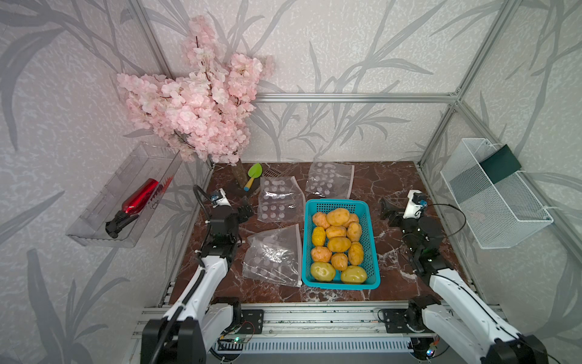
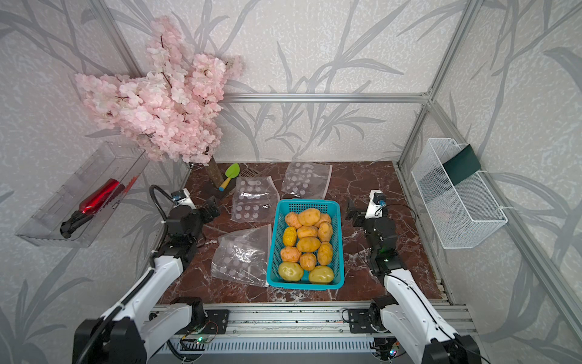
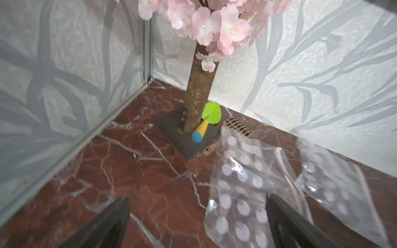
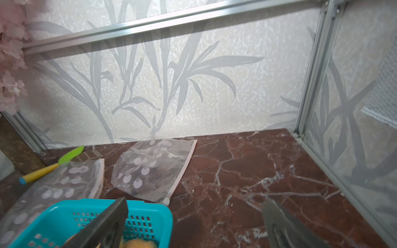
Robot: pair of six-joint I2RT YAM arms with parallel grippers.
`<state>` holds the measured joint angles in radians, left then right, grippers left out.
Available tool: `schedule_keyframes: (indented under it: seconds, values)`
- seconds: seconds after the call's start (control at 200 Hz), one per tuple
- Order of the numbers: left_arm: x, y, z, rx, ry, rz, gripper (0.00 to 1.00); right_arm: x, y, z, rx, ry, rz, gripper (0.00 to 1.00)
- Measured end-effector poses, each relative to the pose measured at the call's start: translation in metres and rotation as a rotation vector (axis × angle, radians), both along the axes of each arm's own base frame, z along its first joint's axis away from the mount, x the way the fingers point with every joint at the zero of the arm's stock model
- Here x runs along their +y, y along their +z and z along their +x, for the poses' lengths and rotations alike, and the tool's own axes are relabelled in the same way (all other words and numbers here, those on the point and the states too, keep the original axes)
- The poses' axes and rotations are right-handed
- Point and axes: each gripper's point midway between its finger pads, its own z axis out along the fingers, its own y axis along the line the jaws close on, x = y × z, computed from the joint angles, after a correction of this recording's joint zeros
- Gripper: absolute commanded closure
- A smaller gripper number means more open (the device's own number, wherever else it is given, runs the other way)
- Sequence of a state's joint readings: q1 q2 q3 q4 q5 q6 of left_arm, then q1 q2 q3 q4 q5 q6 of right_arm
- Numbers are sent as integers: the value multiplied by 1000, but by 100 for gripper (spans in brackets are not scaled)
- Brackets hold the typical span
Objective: Put the potatoes into a zipper bag and zip it
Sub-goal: Move the basket to the center of the board.
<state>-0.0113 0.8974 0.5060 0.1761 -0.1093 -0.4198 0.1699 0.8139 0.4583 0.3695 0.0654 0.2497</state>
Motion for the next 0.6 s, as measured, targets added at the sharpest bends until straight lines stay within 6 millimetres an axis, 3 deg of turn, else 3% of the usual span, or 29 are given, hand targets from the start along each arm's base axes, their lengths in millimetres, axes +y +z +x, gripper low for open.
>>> schedule_keyframes:
  seconds: [0.125, 0.285, 0.41, 0.51, 0.605]
  values:
    - [7, 26, -45, -109, 80, -167, 1, 9, 24, -18, 0, 74, 106, 1]
    - [5, 25, -92, -238, 75, -269, 1, 17, -4, -43, 61, 144, 233, 1]
    - [0, 14, -108, -215, 52, -302, 1, 28, -18, -48, 167, 196, 270, 0]
    - [-9, 8, -114, -155, 13, -314, 2, 45, -20, -39, 272, 267, 292, 14]
    - [-20, 3, -111, -85, -43, -330, 5, 70, -33, -32, 396, 332, 277, 15]
